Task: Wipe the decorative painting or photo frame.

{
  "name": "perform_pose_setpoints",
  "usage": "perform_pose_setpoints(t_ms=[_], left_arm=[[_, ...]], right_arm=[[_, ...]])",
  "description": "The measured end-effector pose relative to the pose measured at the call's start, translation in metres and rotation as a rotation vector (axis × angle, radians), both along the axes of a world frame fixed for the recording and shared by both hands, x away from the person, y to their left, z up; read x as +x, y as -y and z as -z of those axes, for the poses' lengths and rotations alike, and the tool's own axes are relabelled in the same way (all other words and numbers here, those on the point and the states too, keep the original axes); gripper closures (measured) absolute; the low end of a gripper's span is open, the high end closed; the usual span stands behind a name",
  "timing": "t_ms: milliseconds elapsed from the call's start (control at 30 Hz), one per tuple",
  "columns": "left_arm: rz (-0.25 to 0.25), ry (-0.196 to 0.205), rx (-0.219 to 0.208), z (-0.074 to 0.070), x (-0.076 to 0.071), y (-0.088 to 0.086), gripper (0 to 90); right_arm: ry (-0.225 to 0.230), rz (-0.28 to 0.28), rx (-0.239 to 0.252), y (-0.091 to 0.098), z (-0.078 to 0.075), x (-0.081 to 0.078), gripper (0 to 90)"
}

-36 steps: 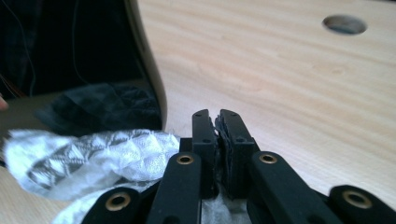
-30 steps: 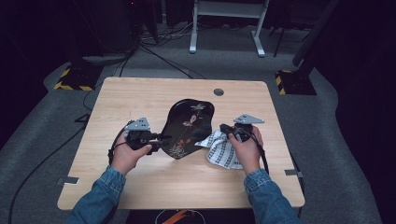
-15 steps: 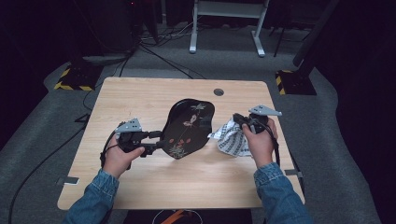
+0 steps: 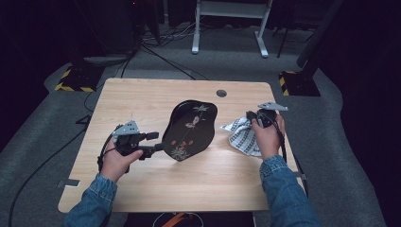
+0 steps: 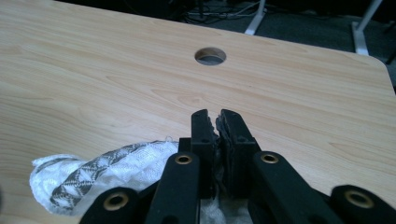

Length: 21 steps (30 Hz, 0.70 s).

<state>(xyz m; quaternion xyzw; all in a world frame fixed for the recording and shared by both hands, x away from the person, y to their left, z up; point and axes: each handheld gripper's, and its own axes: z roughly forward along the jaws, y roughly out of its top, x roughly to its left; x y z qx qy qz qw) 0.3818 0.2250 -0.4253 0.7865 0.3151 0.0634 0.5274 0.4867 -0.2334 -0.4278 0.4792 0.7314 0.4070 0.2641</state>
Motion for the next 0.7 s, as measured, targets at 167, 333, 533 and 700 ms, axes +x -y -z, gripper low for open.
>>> perform_pose_setpoints(t_ms=[167, 333, 533, 700], left_arm=[[-0.010, 0.005, 0.005, 0.001, -0.001, -0.002, 37.7], [-0.016, 0.000, 0.006, 0.005, 0.000, -0.003, 33.3], [-0.015, 0.006, 0.019, 0.006, -0.002, 0.000, 27.2], [-0.022, 0.010, 0.026, 0.005, -0.005, 0.003, 22.9]], right_arm=[[-0.013, 0.039, -0.002, 0.005, 0.010, 0.010, 74.2], [-0.005, 0.061, 0.031, 0.009, 0.012, 0.012, 55.6], [0.026, 0.015, 0.065, 0.006, 0.003, 0.001, 49.7], [0.045, -0.054, 0.095, -0.004, -0.009, -0.013, 47.4]])
